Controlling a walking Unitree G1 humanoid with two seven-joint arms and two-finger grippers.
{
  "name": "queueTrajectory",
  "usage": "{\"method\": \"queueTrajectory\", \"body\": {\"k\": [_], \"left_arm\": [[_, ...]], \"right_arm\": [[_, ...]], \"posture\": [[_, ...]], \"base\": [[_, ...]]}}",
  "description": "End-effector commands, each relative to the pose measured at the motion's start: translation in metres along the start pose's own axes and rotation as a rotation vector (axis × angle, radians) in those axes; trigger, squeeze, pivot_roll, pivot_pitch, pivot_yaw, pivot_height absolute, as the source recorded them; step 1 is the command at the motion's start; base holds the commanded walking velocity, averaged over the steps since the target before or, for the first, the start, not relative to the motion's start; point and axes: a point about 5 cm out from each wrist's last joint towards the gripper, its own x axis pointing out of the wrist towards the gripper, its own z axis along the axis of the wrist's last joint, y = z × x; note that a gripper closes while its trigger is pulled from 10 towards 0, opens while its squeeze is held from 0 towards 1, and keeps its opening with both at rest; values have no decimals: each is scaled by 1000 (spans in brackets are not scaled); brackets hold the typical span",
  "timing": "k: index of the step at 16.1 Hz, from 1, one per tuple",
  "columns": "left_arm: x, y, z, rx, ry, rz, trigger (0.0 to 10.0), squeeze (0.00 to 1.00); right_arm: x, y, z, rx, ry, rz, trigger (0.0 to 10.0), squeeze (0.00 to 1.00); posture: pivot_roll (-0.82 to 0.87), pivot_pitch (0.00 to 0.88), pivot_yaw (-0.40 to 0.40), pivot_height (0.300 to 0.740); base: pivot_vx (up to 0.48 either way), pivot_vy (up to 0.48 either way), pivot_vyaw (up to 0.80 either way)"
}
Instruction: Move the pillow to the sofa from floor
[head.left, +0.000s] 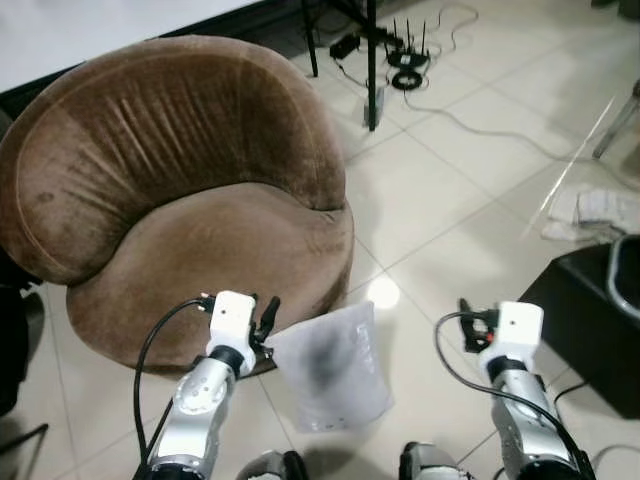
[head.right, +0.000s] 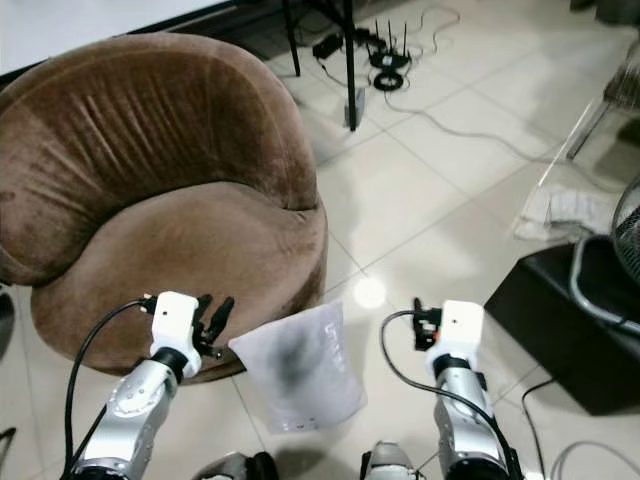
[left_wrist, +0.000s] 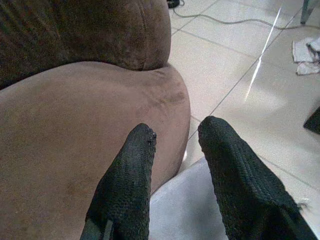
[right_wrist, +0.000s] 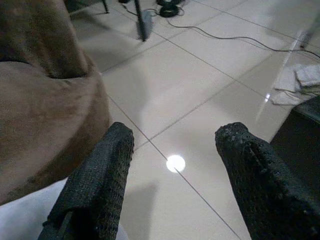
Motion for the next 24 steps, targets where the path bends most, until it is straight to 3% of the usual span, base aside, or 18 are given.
{"method": "queueTrajectory", "body": {"k": [1,3,5,8,9,11,13,15,17,20,23,24], "left_arm": [[3,1,6,25,-7,20,10000,0],[8,4,7,10,16,31,10000,0],[8,2,3,22,46,35,10000,0],[-8,3,3,-12,17,59,10000,0],[-18,12,-6,-87,50,152,10000,0],[-39,20,-24,-44,105,220,10000,0],[-45,21,-23,0,115,250,10000,0],[-46,17,-12,-72,58,249,10000,0],[-31,2,-10,-20,72,136,10000,0],[-23,-2,-3,-38,49,72,10000,0],[-11,-8,0,-51,37,24,10000,0],[-10,-12,0,-59,45,2,10000,0]], "right_arm": [[2,2,-3,4,30,11,10000,0],[9,5,3,24,34,17,10000,0],[13,11,7,-12,30,72,10000,0],[16,15,4,43,62,78,10000,0],[19,26,6,28,62,128,10000,0],[23,47,7,19,80,213,10000,0],[22,49,3,3,108,235,10000,0],[21,52,2,31,115,232,10000,0],[20,48,-1,133,121,192,10000,0],[8,32,-17,39,178,113,10000,0],[-12,6,-20,111,123,-9,10000,0],[-18,3,-18,93,103,-14,10000,0]], "posture": [[-164,47,93,740],[-155,31,87,740],[-117,38,63,740],[-69,56,44,740],[-45,78,38,740],[15,109,-21,740],[44,117,-39,740],[44,117,-39,740],[39,113,-2,740],[2,119,42,740],[-106,137,112,740],[-168,154,130,740]], "base": [[0,0,0],[0,0,0],[0,0,0],[0,0,0],[0,0,0],[0,0,0],[0,0,0],[0,0,0],[0,0,0],[0,0,0],[0,0,0],[0,0,0]]}}
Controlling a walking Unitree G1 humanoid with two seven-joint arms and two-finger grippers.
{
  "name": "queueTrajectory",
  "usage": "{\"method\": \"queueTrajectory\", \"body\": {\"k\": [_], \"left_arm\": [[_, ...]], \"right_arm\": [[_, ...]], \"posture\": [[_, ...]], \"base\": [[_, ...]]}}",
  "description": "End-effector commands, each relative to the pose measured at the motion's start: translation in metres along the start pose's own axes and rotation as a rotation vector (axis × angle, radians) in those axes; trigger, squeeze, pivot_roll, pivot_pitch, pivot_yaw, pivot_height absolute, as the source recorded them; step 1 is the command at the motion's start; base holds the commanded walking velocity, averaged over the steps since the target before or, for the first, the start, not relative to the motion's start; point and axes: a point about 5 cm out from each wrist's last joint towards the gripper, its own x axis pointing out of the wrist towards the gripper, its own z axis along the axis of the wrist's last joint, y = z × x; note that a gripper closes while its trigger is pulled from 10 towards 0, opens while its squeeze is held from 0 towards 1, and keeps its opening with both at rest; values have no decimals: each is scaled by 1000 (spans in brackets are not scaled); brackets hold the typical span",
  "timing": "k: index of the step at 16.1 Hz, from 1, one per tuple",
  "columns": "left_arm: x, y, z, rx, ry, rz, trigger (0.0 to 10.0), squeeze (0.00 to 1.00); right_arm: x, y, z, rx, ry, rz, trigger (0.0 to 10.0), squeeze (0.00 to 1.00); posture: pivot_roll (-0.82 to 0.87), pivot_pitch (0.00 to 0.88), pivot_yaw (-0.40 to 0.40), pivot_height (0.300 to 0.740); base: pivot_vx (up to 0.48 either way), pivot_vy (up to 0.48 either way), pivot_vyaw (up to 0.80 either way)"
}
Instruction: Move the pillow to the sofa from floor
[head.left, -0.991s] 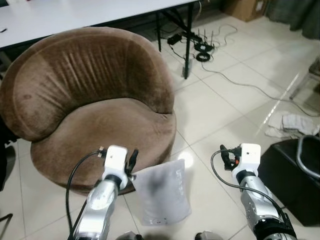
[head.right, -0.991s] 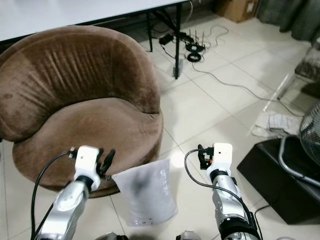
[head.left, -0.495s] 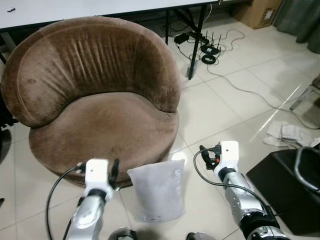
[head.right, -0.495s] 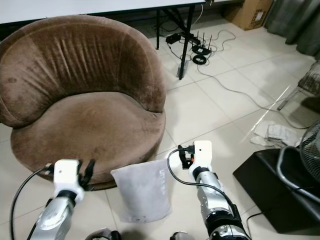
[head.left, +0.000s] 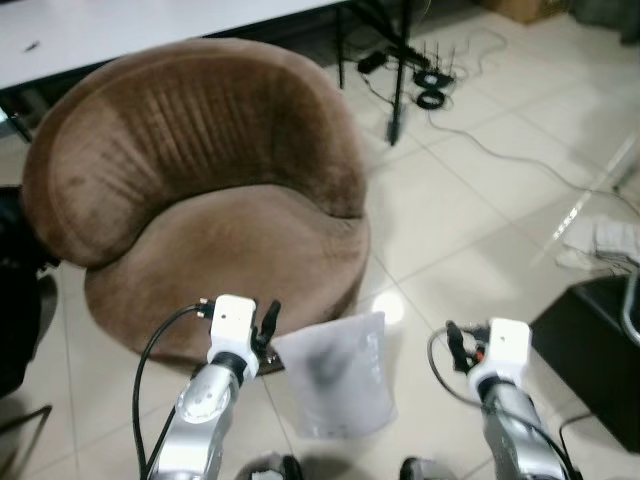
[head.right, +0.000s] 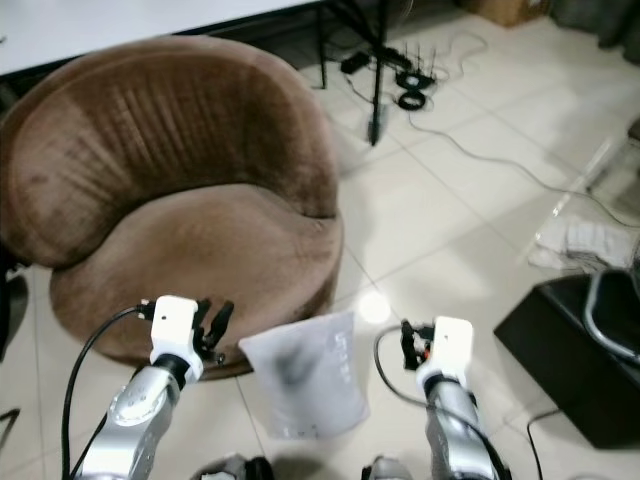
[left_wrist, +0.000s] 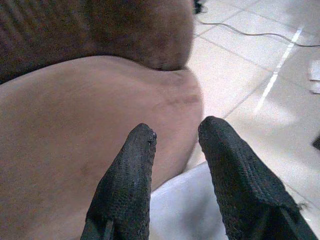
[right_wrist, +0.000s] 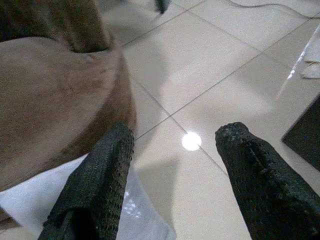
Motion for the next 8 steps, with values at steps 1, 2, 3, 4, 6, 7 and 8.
{"method": "queueTrajectory", "body": {"k": [1,2,3,4,6,7,8], "left_arm": [[3,-12,-8,2,40,-77,10000,0],[7,-21,-10,21,49,-139,10000,0],[10,-25,-12,51,73,-165,10000,0],[13,-28,-15,85,100,-183,10000,0],[16,-31,-9,57,68,-186,10000,0],[16,-28,-8,36,58,-180,10000,0],[16,-28,-9,38,59,-181,10000,0]], "right_arm": [[-7,-3,7,-12,-44,-25,10000,0],[-15,-6,9,-21,-70,-38,10000,0],[-19,-10,6,-28,-63,-61,10000,0],[-23,-15,3,-35,-46,-87,10000,0],[-26,-21,14,-5,-85,-112,10000,0],[-28,-19,27,-2,-146,-112,10000,0],[-29,-16,31,-13,-164,-104,10000,0]], "posture": [[-220,163,177,740],[-220,163,177,740],[-257,200,205,740],[-257,200,205,740],[-296,211,231,740],[-298,206,234,740],[-298,206,234,740]], "base": [[0,0,0],[0,0,0],[0,0,0],[0,0,0],[0,0,0],[0,0,0],[0,0,0]]}}
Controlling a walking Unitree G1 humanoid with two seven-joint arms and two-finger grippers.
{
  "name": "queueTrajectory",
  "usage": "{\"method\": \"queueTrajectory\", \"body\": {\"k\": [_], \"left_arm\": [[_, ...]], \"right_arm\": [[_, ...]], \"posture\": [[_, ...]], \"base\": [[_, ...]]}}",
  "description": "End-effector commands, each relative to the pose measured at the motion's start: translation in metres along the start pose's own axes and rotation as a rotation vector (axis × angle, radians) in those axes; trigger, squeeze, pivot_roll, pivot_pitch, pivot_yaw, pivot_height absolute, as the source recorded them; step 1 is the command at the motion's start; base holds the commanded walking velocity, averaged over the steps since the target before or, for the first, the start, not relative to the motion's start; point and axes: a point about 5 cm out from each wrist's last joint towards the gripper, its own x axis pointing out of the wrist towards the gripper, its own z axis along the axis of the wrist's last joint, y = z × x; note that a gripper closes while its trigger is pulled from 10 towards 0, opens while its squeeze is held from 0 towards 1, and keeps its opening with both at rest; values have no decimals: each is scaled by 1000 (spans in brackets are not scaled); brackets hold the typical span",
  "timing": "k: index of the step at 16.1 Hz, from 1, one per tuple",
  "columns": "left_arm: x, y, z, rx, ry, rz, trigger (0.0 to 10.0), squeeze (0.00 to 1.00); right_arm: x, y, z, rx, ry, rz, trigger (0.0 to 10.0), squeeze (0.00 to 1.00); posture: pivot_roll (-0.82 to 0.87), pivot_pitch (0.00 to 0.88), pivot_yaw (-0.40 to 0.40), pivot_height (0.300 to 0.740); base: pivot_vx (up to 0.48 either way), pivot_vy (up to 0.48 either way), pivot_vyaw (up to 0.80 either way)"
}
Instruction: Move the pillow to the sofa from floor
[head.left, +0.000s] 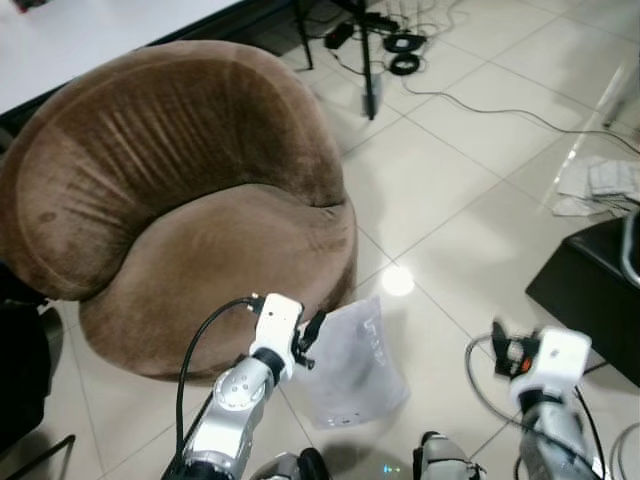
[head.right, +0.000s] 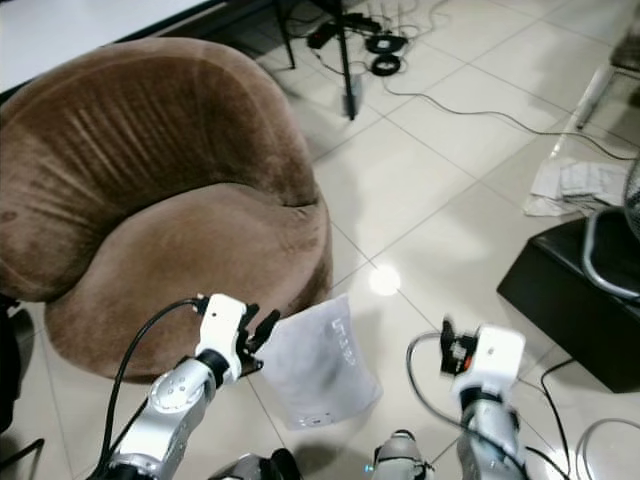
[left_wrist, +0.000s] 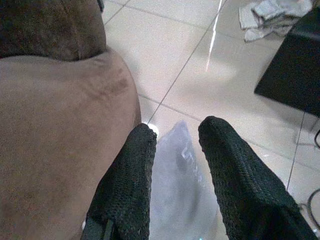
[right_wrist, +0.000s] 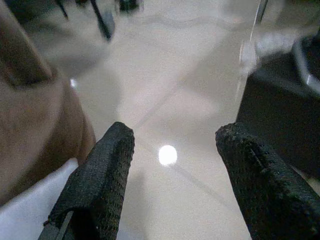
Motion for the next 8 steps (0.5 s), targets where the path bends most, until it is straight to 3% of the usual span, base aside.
{"method": "queueTrajectory", "body": {"k": [1,4,5,7,8], "left_arm": [[-4,8,-5,7,12,7,10000,0],[6,7,7,29,-26,-22,10000,0],[11,6,2,36,16,-20,10000,0],[17,6,13,-9,-23,-46,10000,0],[17,6,10,15,-8,-59,10000,0]], "right_arm": [[-4,8,-2,13,14,10,10000,0],[-8,10,-3,22,24,2,10000,0],[-13,10,-7,38,44,-4,10000,0],[-13,10,-2,11,45,-20,10000,0],[-13,8,-1,29,28,-41,10000,0]], "posture": [[-302,207,247,740],[-332,203,261,740],[-344,209,278,740],[-371,191,315,740],[-389,214,323,740]], "base": [[0,0,0],[0,0,0],[0,0,0],[0,0,0],[0,0,0]]}}
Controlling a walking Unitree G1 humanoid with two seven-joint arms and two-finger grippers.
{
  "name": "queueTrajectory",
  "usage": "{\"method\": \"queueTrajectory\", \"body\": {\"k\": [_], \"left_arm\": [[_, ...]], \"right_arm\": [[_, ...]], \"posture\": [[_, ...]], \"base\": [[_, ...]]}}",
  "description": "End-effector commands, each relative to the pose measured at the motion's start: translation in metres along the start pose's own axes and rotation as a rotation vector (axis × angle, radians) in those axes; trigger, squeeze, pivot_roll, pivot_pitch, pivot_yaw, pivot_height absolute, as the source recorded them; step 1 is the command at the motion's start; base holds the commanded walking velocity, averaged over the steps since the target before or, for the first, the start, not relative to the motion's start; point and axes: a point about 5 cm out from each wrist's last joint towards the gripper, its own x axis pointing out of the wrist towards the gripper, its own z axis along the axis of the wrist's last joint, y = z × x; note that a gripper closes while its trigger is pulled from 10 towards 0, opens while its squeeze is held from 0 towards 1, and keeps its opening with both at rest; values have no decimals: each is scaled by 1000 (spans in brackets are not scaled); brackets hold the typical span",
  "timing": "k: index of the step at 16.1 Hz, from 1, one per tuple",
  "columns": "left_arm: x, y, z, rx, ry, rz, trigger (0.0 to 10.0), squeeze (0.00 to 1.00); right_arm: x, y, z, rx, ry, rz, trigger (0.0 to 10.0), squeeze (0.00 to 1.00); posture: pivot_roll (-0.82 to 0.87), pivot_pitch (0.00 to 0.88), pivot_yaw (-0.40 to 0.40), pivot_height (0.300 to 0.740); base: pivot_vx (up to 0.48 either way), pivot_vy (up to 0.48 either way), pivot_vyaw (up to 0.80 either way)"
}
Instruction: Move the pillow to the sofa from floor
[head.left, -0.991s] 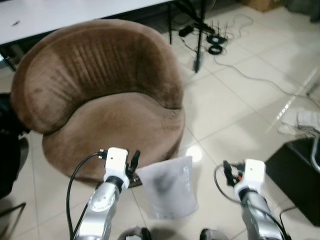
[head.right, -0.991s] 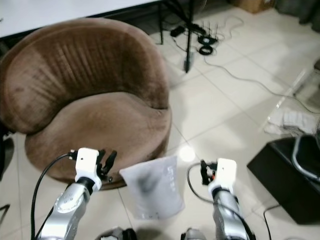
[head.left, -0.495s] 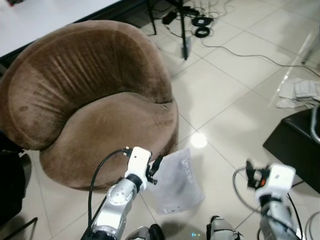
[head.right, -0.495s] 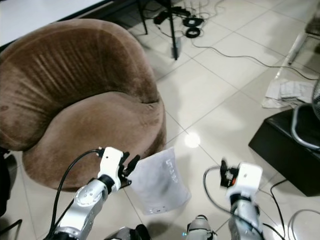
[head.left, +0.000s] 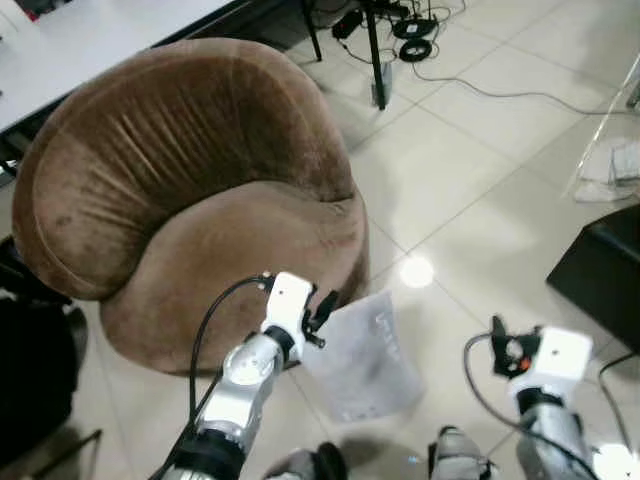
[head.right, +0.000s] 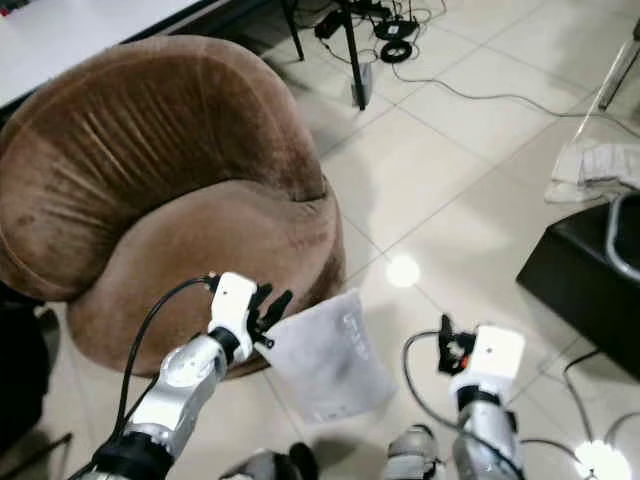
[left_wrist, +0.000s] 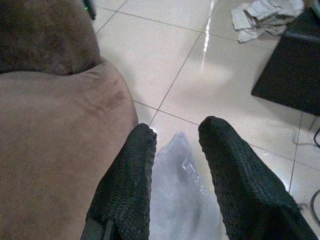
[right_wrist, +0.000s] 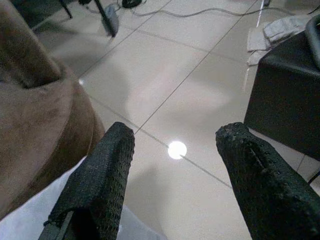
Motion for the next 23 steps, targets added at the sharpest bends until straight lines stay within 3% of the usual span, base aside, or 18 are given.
{"method": "queueTrajectory", "body": {"k": [1,2,4,7,9,13,15,17,23], "left_arm": [[-6,6,-12,0,41,6,10000,0],[-2,1,-9,16,35,-18,10000,0],[-1,-2,-6,6,15,-19,10000,0],[-16,1,-13,4,13,6,10000,0],[-10,-3,-4,24,-23,-48,10000,0],[-8,-4,0,25,-29,-52,10000,0],[-5,-8,3,32,-42,-91,10000,0],[-2,-1,2,2,-31,-34,10000,0],[2,4,1,38,1,5,10000,0]], "right_arm": [[-4,1,-3,20,8,-19,10000,0],[-6,-3,-2,52,1,-50,10000,0],[-4,-3,-3,33,12,-29,10000,0],[9,3,5,31,3,15,10000,0],[21,7,18,14,-39,52,10000,0],[27,11,31,36,-98,68,10000,0],[26,7,30,55,-107,37,10000,0],[25,11,29,36,-93,63,10000,0],[23,3,17,35,-40,3,10000,0]], "posture": [[-392,194,319,740],[-368,197,321,740],[-350,189,306,740],[-319,180,283,740],[-306,167,263,740],[-309,154,270,740],[-324,151,280,740],[-336,155,285,740],[-330,151,286,740]], "base": [[0,0,0],[0,0,0],[0,0,0],[0,0,0],[0,0,0],[0,0,0],[0,0,0],[0,0,0],[0,0,0]]}}
